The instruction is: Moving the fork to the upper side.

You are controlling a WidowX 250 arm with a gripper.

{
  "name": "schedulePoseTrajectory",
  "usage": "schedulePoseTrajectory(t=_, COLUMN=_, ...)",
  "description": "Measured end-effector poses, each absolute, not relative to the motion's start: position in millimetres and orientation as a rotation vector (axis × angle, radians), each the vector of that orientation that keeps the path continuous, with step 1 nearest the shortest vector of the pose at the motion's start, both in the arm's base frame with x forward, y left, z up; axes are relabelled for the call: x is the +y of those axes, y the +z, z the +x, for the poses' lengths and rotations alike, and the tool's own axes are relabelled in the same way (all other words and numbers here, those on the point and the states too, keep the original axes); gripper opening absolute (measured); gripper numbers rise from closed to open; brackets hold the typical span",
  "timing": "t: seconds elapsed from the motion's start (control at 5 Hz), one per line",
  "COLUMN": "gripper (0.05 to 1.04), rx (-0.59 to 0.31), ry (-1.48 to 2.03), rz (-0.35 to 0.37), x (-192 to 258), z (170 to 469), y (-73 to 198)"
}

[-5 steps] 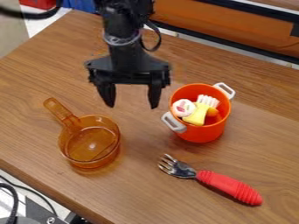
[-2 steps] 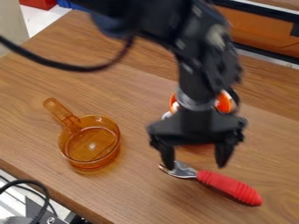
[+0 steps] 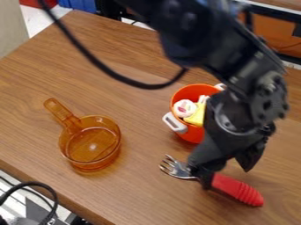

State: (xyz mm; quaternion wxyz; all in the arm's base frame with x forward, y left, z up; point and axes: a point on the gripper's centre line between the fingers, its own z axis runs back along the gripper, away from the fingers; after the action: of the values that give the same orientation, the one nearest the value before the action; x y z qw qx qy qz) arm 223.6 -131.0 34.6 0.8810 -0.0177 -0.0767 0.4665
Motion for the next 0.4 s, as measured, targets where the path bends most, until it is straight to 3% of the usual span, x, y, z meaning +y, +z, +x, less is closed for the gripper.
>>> schedulePoseTrajectory(t=0.4, gripper=0.999, rx=-0.111, ry=1.167, rz=0.025, x=-129.9, z=228.3, y=16.0)
